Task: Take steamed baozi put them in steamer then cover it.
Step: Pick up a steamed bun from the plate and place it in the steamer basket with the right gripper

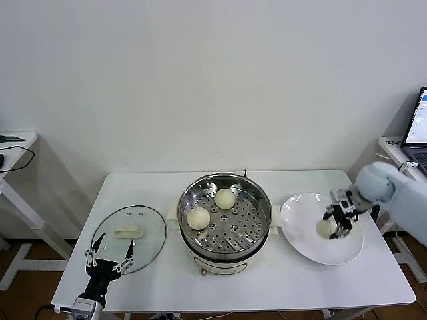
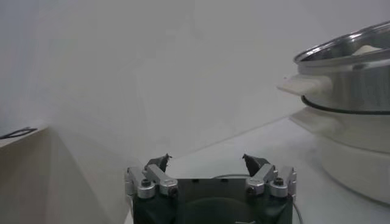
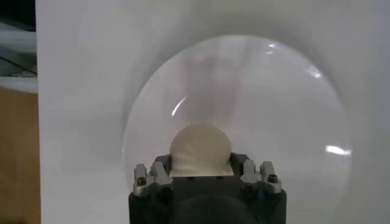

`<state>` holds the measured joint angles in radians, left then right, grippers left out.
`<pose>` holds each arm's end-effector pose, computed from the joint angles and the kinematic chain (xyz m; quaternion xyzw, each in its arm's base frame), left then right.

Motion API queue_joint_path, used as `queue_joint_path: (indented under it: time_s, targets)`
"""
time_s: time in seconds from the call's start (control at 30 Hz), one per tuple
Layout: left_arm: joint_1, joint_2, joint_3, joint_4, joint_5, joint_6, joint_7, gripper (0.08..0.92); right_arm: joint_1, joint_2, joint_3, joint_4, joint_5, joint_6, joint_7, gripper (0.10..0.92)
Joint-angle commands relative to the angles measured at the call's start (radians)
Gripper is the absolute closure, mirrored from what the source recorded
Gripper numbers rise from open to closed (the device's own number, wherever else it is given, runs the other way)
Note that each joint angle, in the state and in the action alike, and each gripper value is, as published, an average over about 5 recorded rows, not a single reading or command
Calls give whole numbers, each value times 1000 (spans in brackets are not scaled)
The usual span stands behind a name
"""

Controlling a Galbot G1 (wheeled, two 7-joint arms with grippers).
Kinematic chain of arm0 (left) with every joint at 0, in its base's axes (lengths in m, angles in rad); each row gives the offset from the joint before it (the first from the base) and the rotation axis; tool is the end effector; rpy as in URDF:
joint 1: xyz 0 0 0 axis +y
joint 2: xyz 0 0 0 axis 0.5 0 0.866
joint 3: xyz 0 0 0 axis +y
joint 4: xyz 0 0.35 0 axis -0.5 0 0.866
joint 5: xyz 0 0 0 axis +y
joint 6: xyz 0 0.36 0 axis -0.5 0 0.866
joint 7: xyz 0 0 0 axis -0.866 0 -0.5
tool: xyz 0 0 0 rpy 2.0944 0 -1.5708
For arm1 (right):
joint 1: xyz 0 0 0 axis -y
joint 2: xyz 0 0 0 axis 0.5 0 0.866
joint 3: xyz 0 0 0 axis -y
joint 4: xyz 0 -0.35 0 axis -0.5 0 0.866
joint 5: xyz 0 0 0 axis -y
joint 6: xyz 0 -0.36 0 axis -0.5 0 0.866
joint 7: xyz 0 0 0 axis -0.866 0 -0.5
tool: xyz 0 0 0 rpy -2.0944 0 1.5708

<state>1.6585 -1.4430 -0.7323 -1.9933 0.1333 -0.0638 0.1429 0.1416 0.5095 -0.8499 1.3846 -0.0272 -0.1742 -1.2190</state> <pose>0.1528 0.0933 -0.3416 -0.0227 -0.9827 -0.1691 0.0716 0.4954 -0.1945 -0.1243 0.5133 -0.5332 0.5384 0.4029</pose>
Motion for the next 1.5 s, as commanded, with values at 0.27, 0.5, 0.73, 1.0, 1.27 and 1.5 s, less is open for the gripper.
queue_joint_path:
  time_s: [0.27,0.5,0.73,1.0,1.27,1.5]
  targets:
    - [3,7,-4,-3,-1,2,4,177,678,159,-405,244,144,305,-13,381]
    - [-1,8,-9,0,-3,1,7,177,691,323,-487,242,66,570,75,380]
    - [-14,10,-17,18,-10,-1,12,177,662,423,-515,262,-60,669,141,381]
    - [-27,15,-23,34,-17,0,20,177,621,482,-536,288,-144,737,183,381]
    - [-30,15,-31,44,-21,-2,24,177,588,506,-554,336,-119,729,186,380]
    - [-32,14,-31,47,-21,-1,24,177,567,528,-568,334,-97,715,181,381]
